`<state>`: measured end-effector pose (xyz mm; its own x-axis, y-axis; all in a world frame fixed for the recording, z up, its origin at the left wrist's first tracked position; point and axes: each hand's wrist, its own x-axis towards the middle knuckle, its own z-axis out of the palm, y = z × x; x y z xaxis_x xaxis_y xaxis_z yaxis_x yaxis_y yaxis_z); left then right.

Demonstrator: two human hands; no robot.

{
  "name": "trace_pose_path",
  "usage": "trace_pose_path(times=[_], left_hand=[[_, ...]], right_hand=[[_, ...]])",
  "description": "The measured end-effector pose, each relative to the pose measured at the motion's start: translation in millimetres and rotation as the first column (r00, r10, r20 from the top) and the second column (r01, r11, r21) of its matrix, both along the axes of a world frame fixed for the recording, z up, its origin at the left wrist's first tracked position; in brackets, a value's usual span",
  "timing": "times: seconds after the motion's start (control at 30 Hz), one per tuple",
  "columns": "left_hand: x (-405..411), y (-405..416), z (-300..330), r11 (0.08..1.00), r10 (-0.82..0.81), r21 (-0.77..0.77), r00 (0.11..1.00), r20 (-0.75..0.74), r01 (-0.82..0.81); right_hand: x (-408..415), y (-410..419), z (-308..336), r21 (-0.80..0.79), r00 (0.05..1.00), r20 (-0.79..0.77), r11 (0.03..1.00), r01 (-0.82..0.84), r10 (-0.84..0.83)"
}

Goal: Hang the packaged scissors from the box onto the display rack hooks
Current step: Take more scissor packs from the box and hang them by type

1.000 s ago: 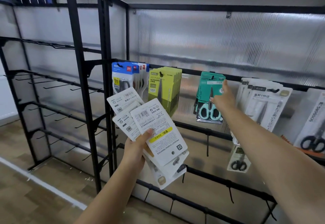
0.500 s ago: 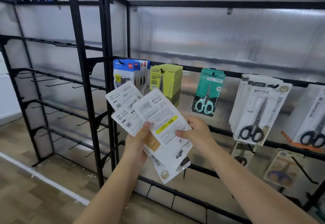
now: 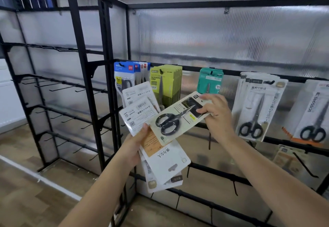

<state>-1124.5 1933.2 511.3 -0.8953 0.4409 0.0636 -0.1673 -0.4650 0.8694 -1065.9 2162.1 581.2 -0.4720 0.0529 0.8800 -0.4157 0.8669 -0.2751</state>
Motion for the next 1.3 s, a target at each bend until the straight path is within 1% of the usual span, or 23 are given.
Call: trace_pose_path(times=[0.07, 0.13, 0.2, 0.23, 0.27, 0.3, 0.33, 0.37, 0.4, 0.43, 0.47, 0.5, 0.57, 0.6, 0.63, 0.7, 0.77, 0.8, 0.9, 0.97, 1.13, 1.23, 1.3], left_hand=[[4, 5, -1, 0.998, -0.047, -0.033, 0.999, -0.027, 0.046], [7, 10, -2, 0.996, -0.064, -0.064, 0.998, -0.026, 0.062], [11, 16, -5, 0.997, -0.053, -0.063, 0.998, -0.017, 0.052], [13, 18, -7, 0.998, -0.043, -0.056, 0.999, -0.009, 0.043], [15, 20, -8, 0.998, -0.033, -0.052, 0.999, -0.005, 0.033], [17, 22, -9, 0.998, -0.025, -0.052, 1.000, -0.008, 0.025], [19, 24, -9, 0.999, -0.017, -0.050, 1.000, -0.015, 0.016], [21, 26, -11, 0.999, -0.006, -0.046, 1.000, -0.025, 0.005], [23, 29, -12, 0.999, 0.004, -0.045, 0.999, -0.036, -0.005], [25, 32, -13, 0.999, 0.009, -0.045, 0.999, -0.049, -0.012], [27, 35, -14, 0.999, 0.012, -0.045, 0.998, -0.061, -0.015], [27, 38, -17, 0.999, 0.016, -0.049, 0.997, -0.070, -0.019], [29, 45, -23, 0.996, 0.035, -0.078, 0.997, -0.075, -0.040], [29, 48, -28, 0.993, 0.050, -0.100, 0.996, -0.071, -0.057], [30, 51, -33, 0.991, 0.064, -0.117, 0.996, -0.063, -0.071], [30, 55, -46, 0.987, 0.084, -0.134, 0.996, -0.025, -0.086], [30, 56, -61, 0.983, 0.115, -0.148, 0.993, 0.037, -0.109], [30, 55, -69, 0.979, 0.134, -0.163, 0.989, 0.060, -0.123], [30, 54, -89, 0.961, 0.170, -0.230, 0.984, 0.056, -0.153], [30, 56, -99, 0.955, 0.185, -0.245, 0.981, 0.055, -0.166], [28, 70, -111, 0.956, 0.188, -0.241, 0.979, 0.075, -0.165], [27, 79, -113, 0.953, 0.179, -0.260, 0.982, 0.061, -0.157], [26, 86, -115, 0.953, 0.176, -0.261, 0.982, 0.062, -0.155]], right_hand=[[0, 3, -1, -0.028, 0.997, 0.054, 0.998, 0.054, -0.052], [1, 3, -5, -0.091, 0.994, 0.094, 0.994, 0.059, -0.051], [4, 0, -6, -0.247, 0.988, 0.144, 0.969, -0.016, 0.053], [6, -1, -4, -0.359, 0.974, 0.183, 0.932, -0.060, 0.133], [7, -2, -2, -0.487, 0.944, 0.231, 0.868, -0.097, 0.235], [9, -2, -1, -0.633, 0.889, 0.265, 0.763, -0.132, 0.373], [9, 1, 0, -0.784, 0.801, 0.266, 0.604, -0.144, 0.536], [10, 6, 0, -0.901, 0.684, 0.225, 0.416, -0.126, 0.694], [12, 10, -1, -0.959, 0.583, 0.163, 0.266, -0.095, 0.796], [14, 13, -3, -0.978, 0.526, 0.121, 0.193, -0.084, 0.842], [15, 14, -6, -0.978, 0.520, 0.111, 0.187, -0.095, 0.847], [15, 13, -10, -0.970, 0.555, 0.119, 0.217, -0.114, 0.824], [14, 10, -21, -0.948, 0.679, 0.146, 0.298, -0.112, 0.719], [13, 10, -28, -0.947, 0.737, 0.149, 0.310, -0.085, 0.659], [12, 13, -35, -0.955, 0.781, 0.147, 0.293, -0.048, 0.607], [12, 24, -52, -0.982, 0.832, 0.130, 0.189, 0.030, 0.540], [17, 41, -74, -0.994, 0.857, 0.104, 0.068, 0.081, 0.505], [22, 49, -86, -0.992, 0.867, 0.122, 0.049, 0.113, 0.483], [41, 72, -122, -0.961, 0.874, 0.275, 0.135, 0.240, 0.400], [56, 89, -140, -0.940, 0.869, 0.338, 0.166, 0.297, 0.361], [79, 135, -147, -0.941, 0.908, 0.337, 0.104, 0.321, 0.249], [77, 160, -139, -0.925, 0.908, 0.377, 0.118, 0.360, 0.185], [71, 174, -136, -0.906, 0.893, 0.417, 0.159, 0.393, 0.167]])
